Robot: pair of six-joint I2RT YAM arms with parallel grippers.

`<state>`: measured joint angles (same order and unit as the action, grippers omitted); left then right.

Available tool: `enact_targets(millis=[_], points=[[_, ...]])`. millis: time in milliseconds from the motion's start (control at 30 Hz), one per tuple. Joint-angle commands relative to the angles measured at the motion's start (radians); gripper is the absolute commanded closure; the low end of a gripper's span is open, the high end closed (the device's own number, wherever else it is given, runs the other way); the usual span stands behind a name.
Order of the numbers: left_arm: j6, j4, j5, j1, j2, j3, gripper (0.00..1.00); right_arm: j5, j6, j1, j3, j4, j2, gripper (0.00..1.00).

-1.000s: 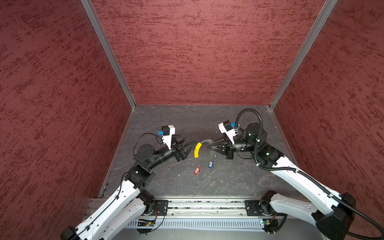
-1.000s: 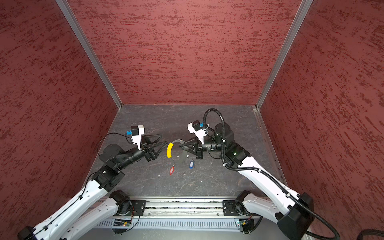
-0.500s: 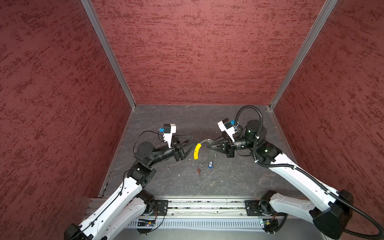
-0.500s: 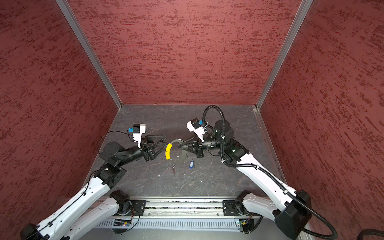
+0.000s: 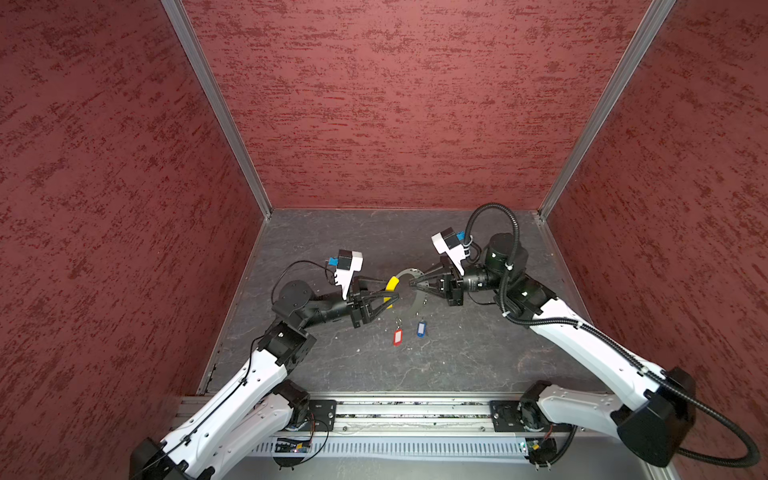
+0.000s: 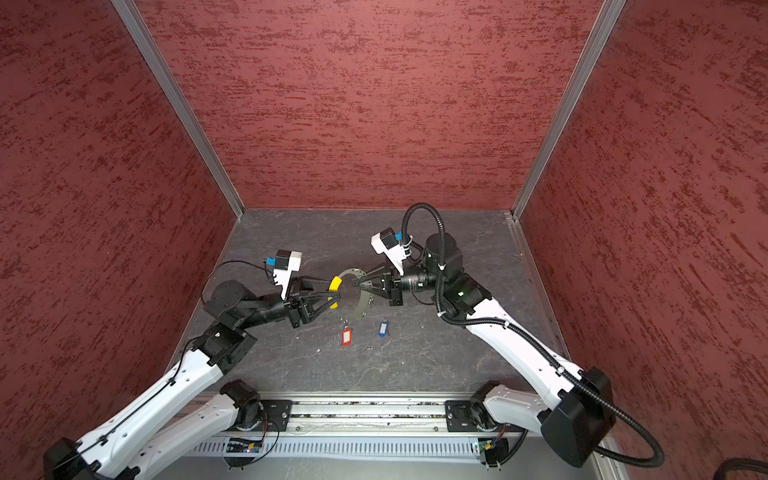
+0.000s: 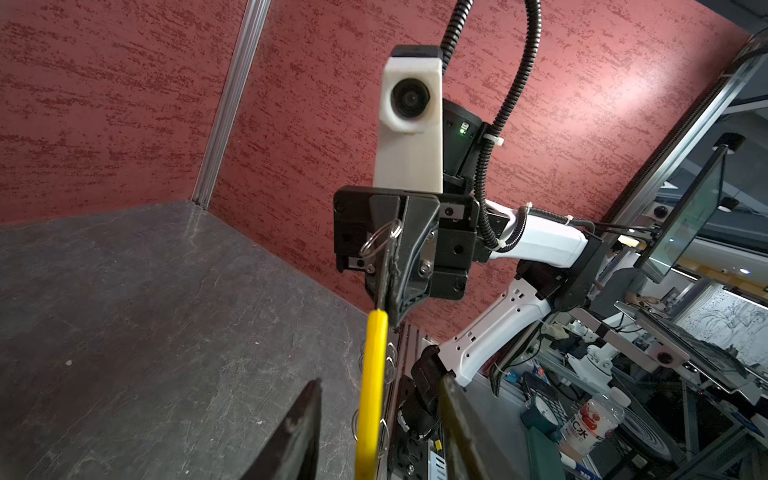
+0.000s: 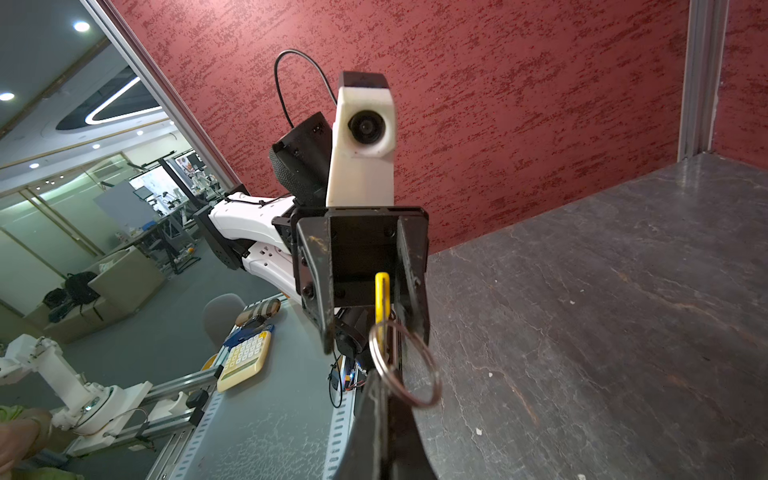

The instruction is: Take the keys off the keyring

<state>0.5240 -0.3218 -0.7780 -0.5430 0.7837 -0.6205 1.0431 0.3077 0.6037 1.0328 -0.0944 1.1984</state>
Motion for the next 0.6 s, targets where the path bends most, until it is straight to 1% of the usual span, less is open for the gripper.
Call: enact_targets(millis=[0,33,100,167,200,233,300,433,500,567], points=[[-0.025,0.009,0.005,-0.019,0.004,-0.046,0.66,0.02,0.012,-0.007,0.048,-0.049,0.015,1.0],[-0.021,0.017,0.021,-0.026,0.01,-0.052,0.72,-0.002,0.016,-0.006,0.054,-0.04,0.019,0.98],[-0.018,0.039,0.053,-0.04,0.021,-0.07,0.83,-0.049,0.023,-0.006,0.065,-0.018,0.024,0.9],[-0.014,0.082,0.134,-0.055,0.024,-0.089,0.94,-0.115,0.036,-0.005,0.069,0.001,0.017,0.75],[0.001,0.103,0.176,-0.06,0.022,-0.099,0.99,-0.167,0.043,-0.006,0.065,0.009,0.007,0.68],[0.022,0.117,0.223,-0.061,0.017,-0.107,1.0,-0.225,0.046,-0.005,0.058,0.018,-0.008,0.63],[0.057,0.137,0.32,-0.061,0.003,-0.119,1.0,-0.33,0.043,-0.005,0.05,0.056,-0.037,0.59],[0.127,0.202,0.548,-0.068,-0.019,-0.15,1.0,-0.525,0.05,0.001,0.004,0.086,-0.108,0.56],[0.154,0.206,0.63,-0.071,-0.017,-0.154,1.0,-0.573,0.061,0.005,-0.032,0.066,-0.144,0.55],[0.185,0.206,0.707,-0.076,-0.003,-0.159,1.0,-0.57,0.082,0.015,-0.059,0.047,-0.154,0.55]])
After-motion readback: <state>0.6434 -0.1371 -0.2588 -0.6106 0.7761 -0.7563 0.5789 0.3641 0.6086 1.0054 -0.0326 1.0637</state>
